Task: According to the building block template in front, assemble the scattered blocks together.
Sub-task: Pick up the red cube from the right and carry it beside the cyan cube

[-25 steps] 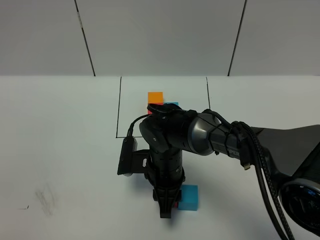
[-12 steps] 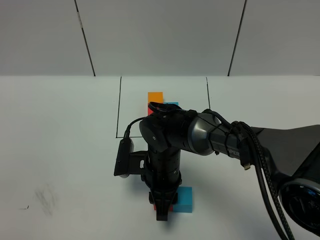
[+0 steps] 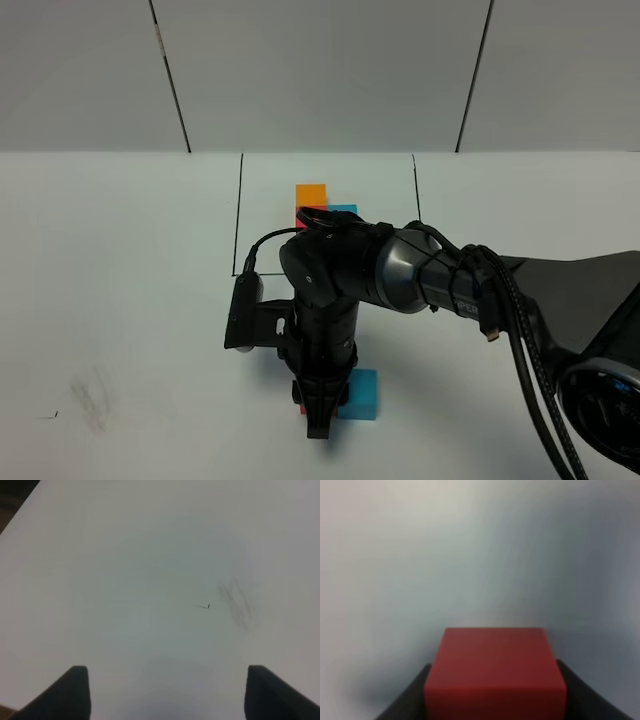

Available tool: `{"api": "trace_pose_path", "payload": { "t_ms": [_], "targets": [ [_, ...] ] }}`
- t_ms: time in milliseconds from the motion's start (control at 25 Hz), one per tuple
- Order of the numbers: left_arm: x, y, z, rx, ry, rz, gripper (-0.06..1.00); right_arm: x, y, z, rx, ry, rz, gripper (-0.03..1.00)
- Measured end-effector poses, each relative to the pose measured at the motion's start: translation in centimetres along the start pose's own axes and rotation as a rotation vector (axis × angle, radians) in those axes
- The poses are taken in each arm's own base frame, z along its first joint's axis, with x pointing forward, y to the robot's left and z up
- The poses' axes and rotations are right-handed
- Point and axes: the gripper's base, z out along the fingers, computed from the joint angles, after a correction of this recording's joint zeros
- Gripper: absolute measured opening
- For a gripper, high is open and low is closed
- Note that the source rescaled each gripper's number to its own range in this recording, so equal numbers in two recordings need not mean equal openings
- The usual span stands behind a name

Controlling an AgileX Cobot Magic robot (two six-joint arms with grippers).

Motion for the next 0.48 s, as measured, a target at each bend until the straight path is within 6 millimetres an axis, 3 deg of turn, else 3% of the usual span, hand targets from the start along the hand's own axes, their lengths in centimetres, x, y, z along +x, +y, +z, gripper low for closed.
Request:
{"api": "trace_pose_path", "payload": {
  "t_ms": [480],
  "targets": [
    [0.00, 0.00, 0.00, 0.000, 0.000, 0.000, 0.48, 0.66, 0.57, 0.97, 0.032, -0.043, 0.004, 0.02]
  ]
}}
